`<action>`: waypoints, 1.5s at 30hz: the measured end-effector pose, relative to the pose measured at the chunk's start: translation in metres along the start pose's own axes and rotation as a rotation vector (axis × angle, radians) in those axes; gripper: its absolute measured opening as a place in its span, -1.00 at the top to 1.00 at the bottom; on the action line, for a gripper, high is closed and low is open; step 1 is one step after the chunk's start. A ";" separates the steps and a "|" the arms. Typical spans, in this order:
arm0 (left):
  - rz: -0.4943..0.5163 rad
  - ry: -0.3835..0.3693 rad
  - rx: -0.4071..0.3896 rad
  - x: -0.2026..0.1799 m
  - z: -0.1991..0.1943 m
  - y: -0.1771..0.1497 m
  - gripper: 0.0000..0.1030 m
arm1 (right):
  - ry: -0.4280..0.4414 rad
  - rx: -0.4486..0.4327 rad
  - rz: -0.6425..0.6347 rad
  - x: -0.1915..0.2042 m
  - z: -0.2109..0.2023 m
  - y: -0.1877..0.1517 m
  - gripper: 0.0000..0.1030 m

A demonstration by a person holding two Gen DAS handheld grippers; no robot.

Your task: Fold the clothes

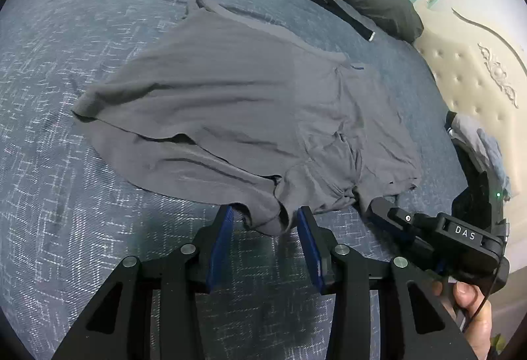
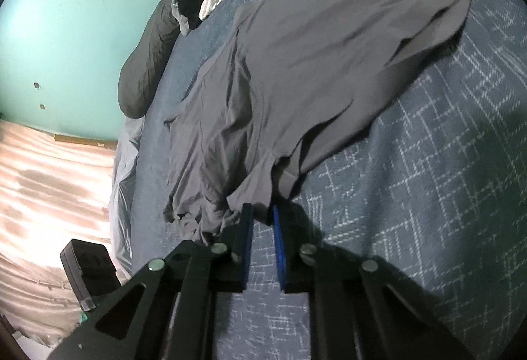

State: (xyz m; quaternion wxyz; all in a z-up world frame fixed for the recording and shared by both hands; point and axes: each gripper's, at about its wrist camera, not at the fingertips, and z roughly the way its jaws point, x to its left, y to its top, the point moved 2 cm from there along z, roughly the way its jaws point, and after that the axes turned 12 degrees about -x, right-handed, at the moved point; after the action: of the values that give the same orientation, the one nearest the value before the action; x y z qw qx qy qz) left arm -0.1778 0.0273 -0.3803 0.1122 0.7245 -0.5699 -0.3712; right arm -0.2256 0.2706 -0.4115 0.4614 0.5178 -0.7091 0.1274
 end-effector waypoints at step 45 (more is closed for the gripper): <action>0.026 -0.069 0.014 -0.017 -0.002 -0.003 0.98 | 0.061 -0.039 -0.060 0.003 -0.031 0.015 0.98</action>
State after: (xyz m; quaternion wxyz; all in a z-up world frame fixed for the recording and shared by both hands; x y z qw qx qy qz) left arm -0.1754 0.0437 -0.3739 0.0920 0.7045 -0.5854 -0.3905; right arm -0.2224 0.2959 -0.3875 0.4966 0.5256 -0.6811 0.1152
